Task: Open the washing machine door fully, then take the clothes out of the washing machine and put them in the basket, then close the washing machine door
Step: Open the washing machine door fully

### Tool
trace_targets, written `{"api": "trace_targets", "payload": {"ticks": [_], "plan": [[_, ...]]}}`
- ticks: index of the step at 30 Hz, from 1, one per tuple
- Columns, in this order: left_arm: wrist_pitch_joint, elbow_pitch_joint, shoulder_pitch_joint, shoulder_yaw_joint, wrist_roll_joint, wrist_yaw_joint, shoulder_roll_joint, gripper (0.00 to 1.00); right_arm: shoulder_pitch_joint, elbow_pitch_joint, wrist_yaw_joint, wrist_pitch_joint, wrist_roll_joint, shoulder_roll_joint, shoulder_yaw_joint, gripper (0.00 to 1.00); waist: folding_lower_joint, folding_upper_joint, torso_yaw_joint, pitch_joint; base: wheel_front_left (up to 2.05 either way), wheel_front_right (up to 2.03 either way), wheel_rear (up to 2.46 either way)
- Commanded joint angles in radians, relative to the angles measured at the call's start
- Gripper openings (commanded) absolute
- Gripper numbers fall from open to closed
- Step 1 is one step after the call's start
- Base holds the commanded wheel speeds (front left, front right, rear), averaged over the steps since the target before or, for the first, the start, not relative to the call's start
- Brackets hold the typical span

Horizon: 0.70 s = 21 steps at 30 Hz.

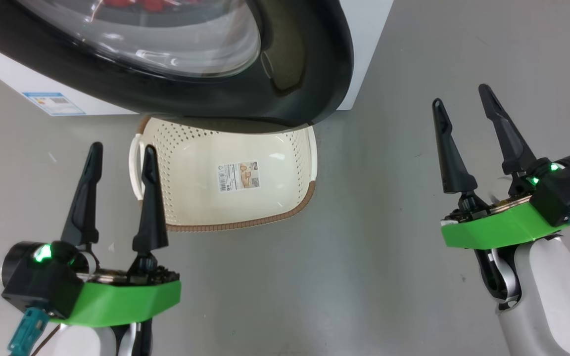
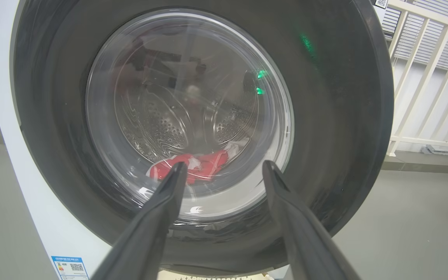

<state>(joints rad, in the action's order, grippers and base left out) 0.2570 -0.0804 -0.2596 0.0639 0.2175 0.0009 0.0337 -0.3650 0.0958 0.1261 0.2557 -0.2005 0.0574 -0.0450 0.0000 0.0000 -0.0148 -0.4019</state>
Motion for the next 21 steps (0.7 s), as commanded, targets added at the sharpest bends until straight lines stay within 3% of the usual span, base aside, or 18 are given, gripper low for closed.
{"api": "trace_targets", "payload": {"ticks": [1,8,15,21], "plan": [[0.005,-0.032,0.017,-0.028,-0.011,0.008,0.017,1.00,-0.005,-0.013,0.005,0.006,-0.043,-0.007,-0.026,0.00,0.0000,0.0000,-0.002,-0.003,0.00,0.00,0.00],[0.005,-0.038,0.012,-0.020,-0.020,0.010,0.017,1.00,-0.084,0.055,0.005,0.006,-0.370,-0.007,-0.072,0.00,0.0000,0.0000,-0.008,-0.013,0.00,0.00,0.00],[0.005,-0.047,0.006,-0.010,-0.026,0.012,0.017,1.00,-0.195,0.122,0.005,0.000,-0.592,-0.007,-0.143,0.00,0.0000,0.0000,-0.019,-0.019,0.00,0.00,0.00],[0.005,-0.050,0.005,-0.005,-0.027,0.012,0.017,1.00,-0.313,0.170,0.005,-0.088,-0.790,-0.007,-0.153,0.00,0.0000,0.0000,-0.040,-0.031,0.00,0.00,0.00]]}}
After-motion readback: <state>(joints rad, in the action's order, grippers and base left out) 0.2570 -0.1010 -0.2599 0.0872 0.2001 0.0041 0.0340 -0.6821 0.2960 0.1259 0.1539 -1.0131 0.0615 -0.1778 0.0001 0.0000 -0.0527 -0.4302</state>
